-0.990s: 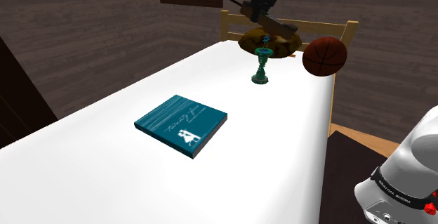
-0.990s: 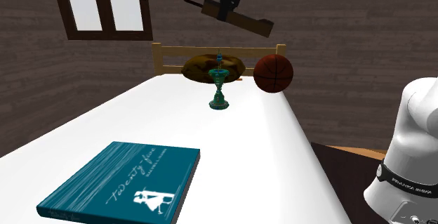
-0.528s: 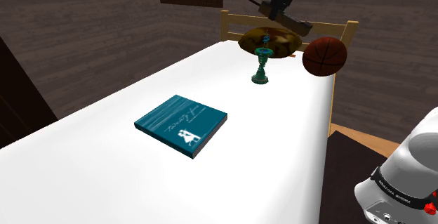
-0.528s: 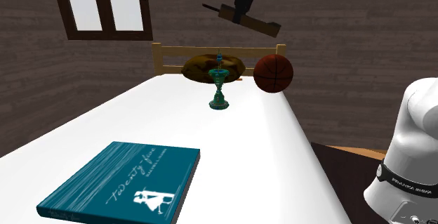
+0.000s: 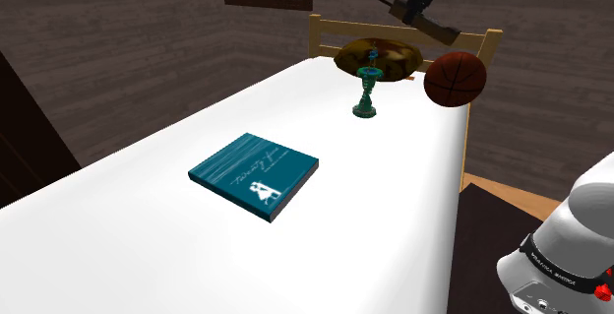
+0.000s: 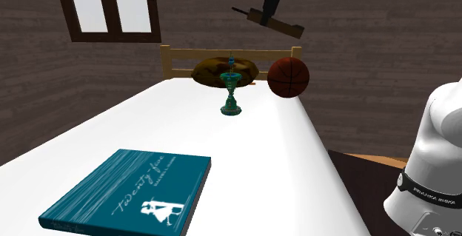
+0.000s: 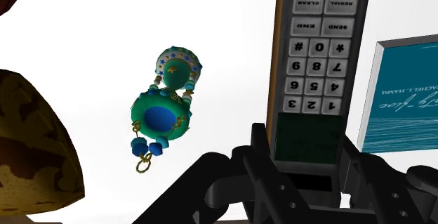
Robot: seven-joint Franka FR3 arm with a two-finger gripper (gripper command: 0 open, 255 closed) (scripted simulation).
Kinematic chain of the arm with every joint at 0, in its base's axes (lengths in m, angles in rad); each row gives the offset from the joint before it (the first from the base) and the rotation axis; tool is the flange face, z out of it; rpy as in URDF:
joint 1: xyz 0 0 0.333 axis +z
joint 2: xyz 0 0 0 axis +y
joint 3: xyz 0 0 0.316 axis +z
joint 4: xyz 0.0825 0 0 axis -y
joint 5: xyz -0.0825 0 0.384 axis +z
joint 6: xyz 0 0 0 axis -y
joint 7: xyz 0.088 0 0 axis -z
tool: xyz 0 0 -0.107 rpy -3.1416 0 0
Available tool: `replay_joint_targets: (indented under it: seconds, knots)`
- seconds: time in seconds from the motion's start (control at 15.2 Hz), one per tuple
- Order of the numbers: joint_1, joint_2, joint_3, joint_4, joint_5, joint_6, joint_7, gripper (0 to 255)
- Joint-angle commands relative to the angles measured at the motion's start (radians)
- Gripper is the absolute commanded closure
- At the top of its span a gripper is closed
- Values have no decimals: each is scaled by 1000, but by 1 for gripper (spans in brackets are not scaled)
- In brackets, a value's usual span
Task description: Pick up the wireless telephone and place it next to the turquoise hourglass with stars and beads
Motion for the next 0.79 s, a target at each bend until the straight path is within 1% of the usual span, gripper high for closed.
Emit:
replay_joint_targets:
  seconds: [0.0,0.4,0.73]
  knots:
    - [-14,31,-33,40,2,-15,-47,255]
    - [-61,112,-135,130,19,-49,-194,255]
    - [-62,91,-132,39,18,20,-204,255]
